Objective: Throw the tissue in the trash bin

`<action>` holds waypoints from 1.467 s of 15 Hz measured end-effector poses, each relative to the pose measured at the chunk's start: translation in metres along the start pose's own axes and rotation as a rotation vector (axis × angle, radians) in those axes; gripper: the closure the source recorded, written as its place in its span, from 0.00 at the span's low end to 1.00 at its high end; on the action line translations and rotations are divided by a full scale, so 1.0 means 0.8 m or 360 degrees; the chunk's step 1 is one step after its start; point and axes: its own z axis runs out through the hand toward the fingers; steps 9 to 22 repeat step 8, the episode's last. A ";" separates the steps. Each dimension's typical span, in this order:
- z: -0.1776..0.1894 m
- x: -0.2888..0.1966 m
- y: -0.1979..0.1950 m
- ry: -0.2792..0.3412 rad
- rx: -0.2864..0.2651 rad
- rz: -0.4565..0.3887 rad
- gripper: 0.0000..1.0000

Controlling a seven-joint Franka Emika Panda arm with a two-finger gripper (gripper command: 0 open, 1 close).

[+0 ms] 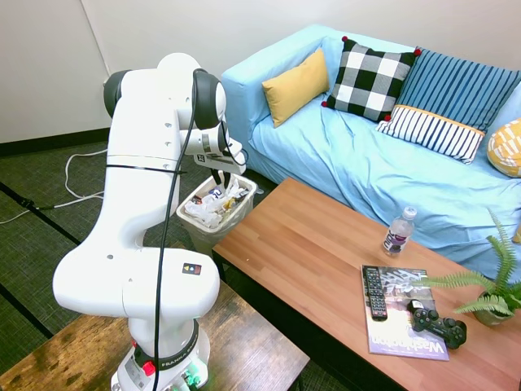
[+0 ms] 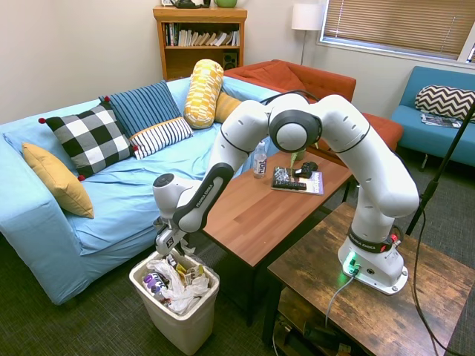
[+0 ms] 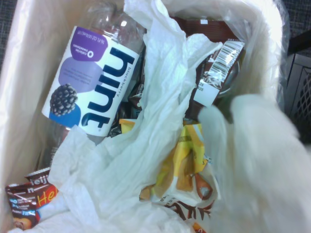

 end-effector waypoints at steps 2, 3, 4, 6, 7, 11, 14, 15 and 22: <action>-0.001 -0.002 -0.002 0.0001 0.0004 -0.0003 0.00; -0.001 -0.002 -0.002 0.0001 0.0004 -0.0003 0.00; -0.002 -0.002 -0.002 0.0002 0.0005 -0.0003 0.00; -0.002 -0.002 -0.003 0.0002 0.0007 -0.0003 0.00; -0.003 -0.003 -0.004 0.0000 0.0007 -0.0005 0.00; -0.002 -0.004 -0.004 -0.0002 0.0006 -0.0007 0.00; -0.002 -0.004 -0.004 -0.0002 0.0006 -0.0007 0.00; -0.002 -0.004 -0.004 -0.0002 0.0006 -0.0007 0.00; -0.002 -0.004 -0.004 -0.0002 0.0006 -0.0007 0.00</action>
